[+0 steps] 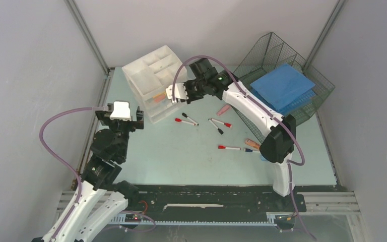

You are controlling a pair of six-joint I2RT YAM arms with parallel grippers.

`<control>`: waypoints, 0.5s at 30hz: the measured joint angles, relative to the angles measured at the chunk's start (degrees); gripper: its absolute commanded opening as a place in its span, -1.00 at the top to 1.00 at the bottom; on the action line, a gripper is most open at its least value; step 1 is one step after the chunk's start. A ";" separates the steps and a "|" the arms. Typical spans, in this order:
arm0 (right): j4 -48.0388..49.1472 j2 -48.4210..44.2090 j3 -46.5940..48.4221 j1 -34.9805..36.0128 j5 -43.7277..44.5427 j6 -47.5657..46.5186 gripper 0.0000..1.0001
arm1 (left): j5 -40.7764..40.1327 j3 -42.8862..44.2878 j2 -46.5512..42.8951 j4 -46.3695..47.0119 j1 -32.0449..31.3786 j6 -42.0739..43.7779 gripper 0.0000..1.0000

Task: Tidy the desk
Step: Place the stationery in the drawer.

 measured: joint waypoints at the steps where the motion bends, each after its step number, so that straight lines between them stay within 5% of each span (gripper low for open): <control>1: 0.07 0.13 1.14 0.52 0.55 -0.24 1.00 | -0.22 -0.09 -0.07 0.20 0.00 0.17 -1.00; 12: 3.56 5.57 10.27 5.35 6.45 -2.82 1.00 | -1.27 -0.31 -0.87 0.74 0.02 0.48 -1.00; 15: 5.27 7.91 11.28 5.73 7.56 -3.52 0.70 | -1.29 -0.31 -0.94 1.07 0.02 0.70 -1.00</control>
